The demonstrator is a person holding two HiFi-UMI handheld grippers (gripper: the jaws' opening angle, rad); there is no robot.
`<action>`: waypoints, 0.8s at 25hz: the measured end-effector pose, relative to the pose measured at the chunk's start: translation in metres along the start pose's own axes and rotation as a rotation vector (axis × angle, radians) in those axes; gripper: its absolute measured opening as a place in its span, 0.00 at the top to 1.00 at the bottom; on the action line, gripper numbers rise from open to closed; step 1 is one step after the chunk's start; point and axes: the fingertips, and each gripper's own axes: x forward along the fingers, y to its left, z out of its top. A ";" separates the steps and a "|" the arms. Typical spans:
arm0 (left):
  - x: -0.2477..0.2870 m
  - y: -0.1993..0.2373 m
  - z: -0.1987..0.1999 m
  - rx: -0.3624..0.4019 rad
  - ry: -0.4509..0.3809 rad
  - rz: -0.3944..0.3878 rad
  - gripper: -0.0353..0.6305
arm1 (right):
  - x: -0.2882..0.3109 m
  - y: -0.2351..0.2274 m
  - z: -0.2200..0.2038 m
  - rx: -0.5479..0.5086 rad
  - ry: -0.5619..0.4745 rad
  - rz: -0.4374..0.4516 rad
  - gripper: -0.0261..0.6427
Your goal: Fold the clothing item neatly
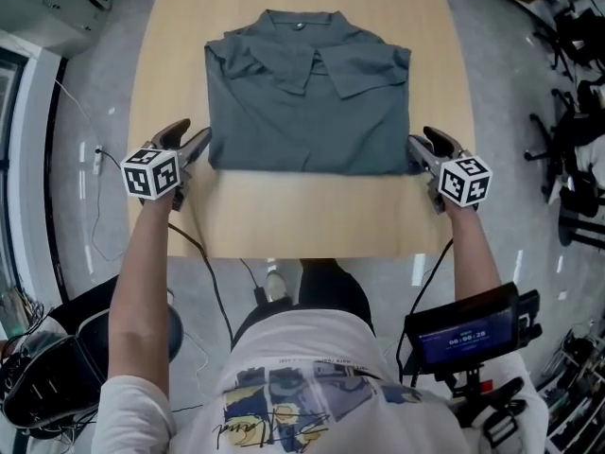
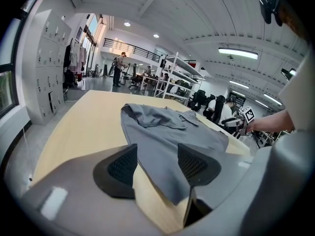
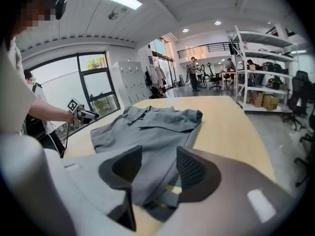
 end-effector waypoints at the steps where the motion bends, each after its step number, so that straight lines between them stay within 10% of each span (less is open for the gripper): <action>1: -0.012 -0.008 -0.005 0.007 0.000 -0.009 0.54 | -0.008 0.014 -0.007 -0.015 0.013 -0.006 0.65; 20: -0.273 -0.217 -0.111 0.169 -0.137 -0.206 0.68 | -0.193 0.286 -0.087 -0.153 -0.058 -0.033 0.65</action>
